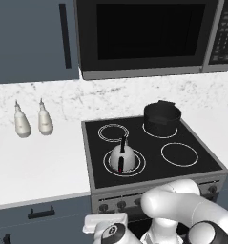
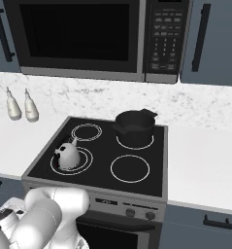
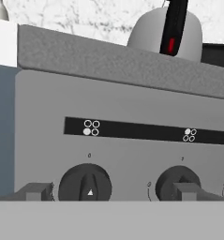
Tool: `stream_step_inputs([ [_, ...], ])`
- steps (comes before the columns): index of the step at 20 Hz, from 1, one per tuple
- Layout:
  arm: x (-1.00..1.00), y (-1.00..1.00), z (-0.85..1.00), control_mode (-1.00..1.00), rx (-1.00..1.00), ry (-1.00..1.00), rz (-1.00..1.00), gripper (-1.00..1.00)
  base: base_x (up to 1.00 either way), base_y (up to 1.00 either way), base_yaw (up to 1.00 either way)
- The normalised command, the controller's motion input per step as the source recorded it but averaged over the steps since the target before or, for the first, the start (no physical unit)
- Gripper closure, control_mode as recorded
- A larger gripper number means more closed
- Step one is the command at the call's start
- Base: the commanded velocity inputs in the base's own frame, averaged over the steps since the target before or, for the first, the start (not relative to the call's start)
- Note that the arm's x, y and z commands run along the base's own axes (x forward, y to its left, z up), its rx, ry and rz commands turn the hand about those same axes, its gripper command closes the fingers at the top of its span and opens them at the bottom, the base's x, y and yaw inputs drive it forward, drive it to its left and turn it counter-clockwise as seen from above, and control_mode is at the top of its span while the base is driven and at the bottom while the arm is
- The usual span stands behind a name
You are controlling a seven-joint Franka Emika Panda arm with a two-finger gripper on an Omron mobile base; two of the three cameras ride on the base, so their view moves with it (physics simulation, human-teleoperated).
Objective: Pick the kettle from the counter and place it on a stove burner. Then turn the burner on.
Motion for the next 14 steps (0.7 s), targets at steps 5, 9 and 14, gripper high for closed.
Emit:
stream_step_inputs([
  [5,0.01,0.00,0.00,-1.00,0.00,0.00,0.03,-1.00,0.00,0.00,0.00],
  [9,0.06,0.00,0.00,-1.00,0.00,0.00,0.06,-1.00,0.00,0.00,0.00],
  [14,0.12,0.00,0.00,-1.00,0.00,0.00,0.06,-1.00,0.00,0.00,0.00],
])
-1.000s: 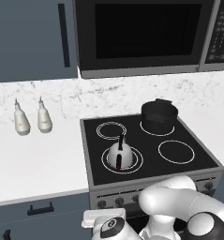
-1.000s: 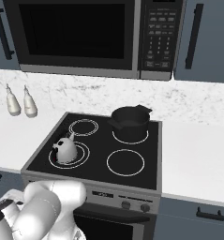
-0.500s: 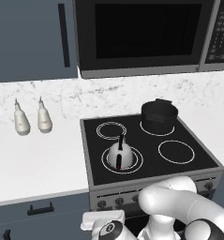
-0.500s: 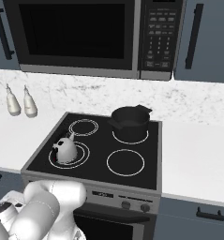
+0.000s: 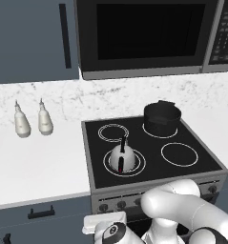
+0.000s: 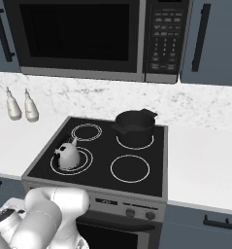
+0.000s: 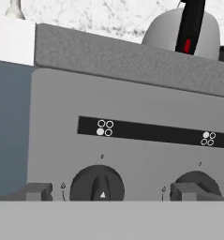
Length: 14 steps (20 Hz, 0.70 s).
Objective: Pick the kettle from the counter and place it on a stove burner. Then turn the burner on.
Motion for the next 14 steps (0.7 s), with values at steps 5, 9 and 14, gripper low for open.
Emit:
stream_step_inputs([
  [5,0.05,0.00,-0.01,-1.00,0.00,0.00,0.02,-1.00,0.00,0.00,0.00],
  [9,0.00,0.00,-0.09,-1.00,0.00,0.00,0.00,-1.00,0.00,0.00,0.00],
  [14,0.00,0.00,-0.15,-1.00,0.00,0.00,0.00,-1.00,0.00,0.00,0.00],
])
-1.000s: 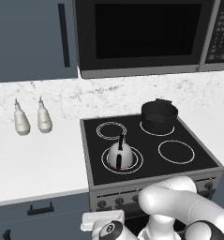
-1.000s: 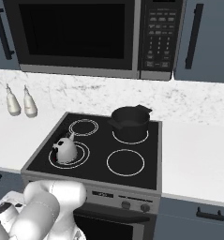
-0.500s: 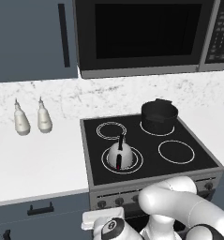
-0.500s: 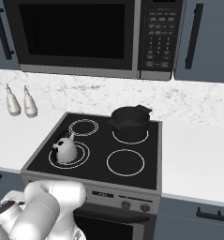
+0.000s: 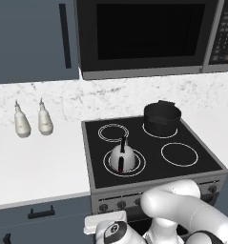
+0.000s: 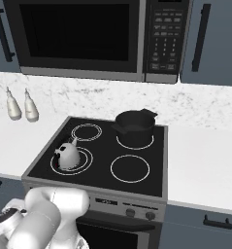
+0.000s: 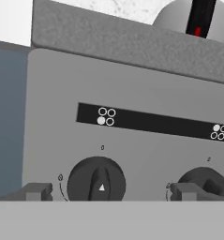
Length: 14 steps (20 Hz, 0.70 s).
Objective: Pick the kettle from the counter and place it on a stove burner. Then turn the burner on.
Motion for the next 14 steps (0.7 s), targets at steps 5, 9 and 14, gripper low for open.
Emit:
stream_step_inputs([
  [5,0.00,0.00,-0.09,-1.00,0.00,0.00,0.01,-1.00,0.00,0.00,0.00],
  [9,0.01,0.00,0.00,-1.00,0.00,0.00,0.00,-1.00,0.00,0.00,0.00],
  [14,0.04,0.01,0.00,-1.00,0.00,0.00,0.00,-1.00,0.00,0.00,0.00],
])
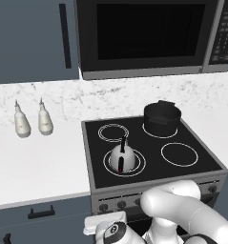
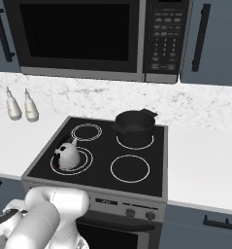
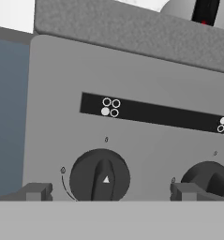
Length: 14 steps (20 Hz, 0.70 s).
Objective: Pick the kettle from the counter and place it on a stove burner. Then turn the burner on.
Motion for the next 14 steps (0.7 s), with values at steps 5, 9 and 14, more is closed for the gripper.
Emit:
stream_step_inputs([
  [5,0.04,0.00,0.00,-1.00,0.00,0.00,0.00,-1.00,0.00,0.00,0.00],
  [9,0.09,0.02,0.00,-1.00,0.00,0.00,0.00,-1.00,0.00,0.00,0.00],
  [14,0.16,0.04,0.00,-1.00,0.00,0.00,0.00,-1.00,0.00,0.00,0.00],
])
